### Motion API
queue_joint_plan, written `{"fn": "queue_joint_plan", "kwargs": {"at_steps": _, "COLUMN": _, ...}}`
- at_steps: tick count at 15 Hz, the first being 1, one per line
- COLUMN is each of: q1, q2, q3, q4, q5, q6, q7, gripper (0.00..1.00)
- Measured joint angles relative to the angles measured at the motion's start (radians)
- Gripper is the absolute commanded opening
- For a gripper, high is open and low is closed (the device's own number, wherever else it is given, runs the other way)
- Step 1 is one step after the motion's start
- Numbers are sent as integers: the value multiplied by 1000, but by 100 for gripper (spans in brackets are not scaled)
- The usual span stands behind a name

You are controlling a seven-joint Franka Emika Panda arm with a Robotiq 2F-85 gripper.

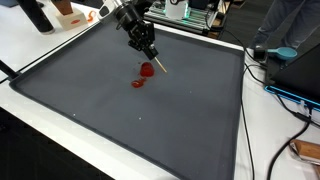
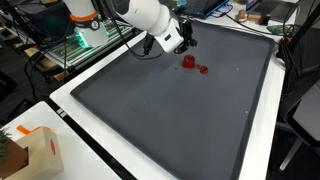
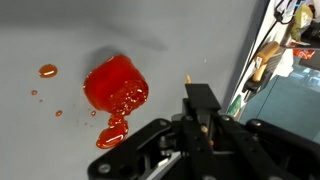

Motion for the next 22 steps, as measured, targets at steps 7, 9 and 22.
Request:
{"fn": "queue_joint_plan", "kwargs": {"at_steps": 7, "q1": -12, "q2": -5, "q3": 0, "q4": 17, "q5": 0, "q6": -76, "q7": 0, "gripper": 3}}
{"fn": "queue_joint_plan", "kwargs": {"at_steps": 9, "q1": -12, "q2": -14, "q3": 0, "q4": 22, "q5": -4, "q6": -87, "q7": 7, "gripper": 3}}
{"fn": "queue_joint_plan", "kwargs": {"at_steps": 22, "q1": 1, "q2": -161, "q3": 1, "q4": 25, "q5": -231, "q6": -103, "q7": 363, "gripper": 3}}
